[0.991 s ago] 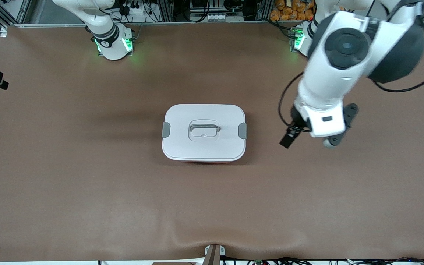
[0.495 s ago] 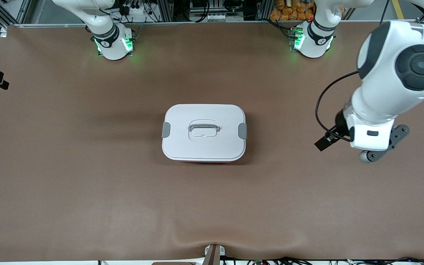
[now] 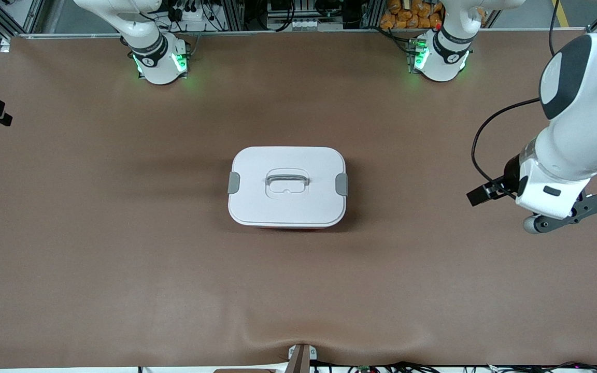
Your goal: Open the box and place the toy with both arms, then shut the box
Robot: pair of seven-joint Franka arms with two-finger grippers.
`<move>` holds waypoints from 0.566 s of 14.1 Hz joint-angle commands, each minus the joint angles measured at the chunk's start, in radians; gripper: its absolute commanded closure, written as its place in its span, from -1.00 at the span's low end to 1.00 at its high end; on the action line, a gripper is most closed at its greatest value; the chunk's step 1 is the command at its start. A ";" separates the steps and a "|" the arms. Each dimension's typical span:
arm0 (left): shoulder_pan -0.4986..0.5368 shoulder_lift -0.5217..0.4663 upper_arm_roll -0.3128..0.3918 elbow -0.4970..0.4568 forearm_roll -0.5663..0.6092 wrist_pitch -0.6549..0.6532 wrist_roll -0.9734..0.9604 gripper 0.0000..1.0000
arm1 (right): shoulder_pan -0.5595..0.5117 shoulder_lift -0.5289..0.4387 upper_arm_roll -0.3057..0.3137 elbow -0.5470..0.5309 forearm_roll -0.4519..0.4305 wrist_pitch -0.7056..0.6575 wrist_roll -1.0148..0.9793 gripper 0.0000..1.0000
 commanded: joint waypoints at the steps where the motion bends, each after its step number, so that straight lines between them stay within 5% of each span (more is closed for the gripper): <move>1: 0.049 -0.079 -0.007 -0.051 -0.007 -0.029 0.125 -1.00 | -0.005 0.003 0.004 0.023 -0.002 -0.018 -0.007 -1.00; 8: 0.080 -0.281 -0.008 -0.267 -0.023 0.035 0.198 -1.00 | -0.002 0.000 0.007 0.023 0.049 -0.027 -0.004 -1.00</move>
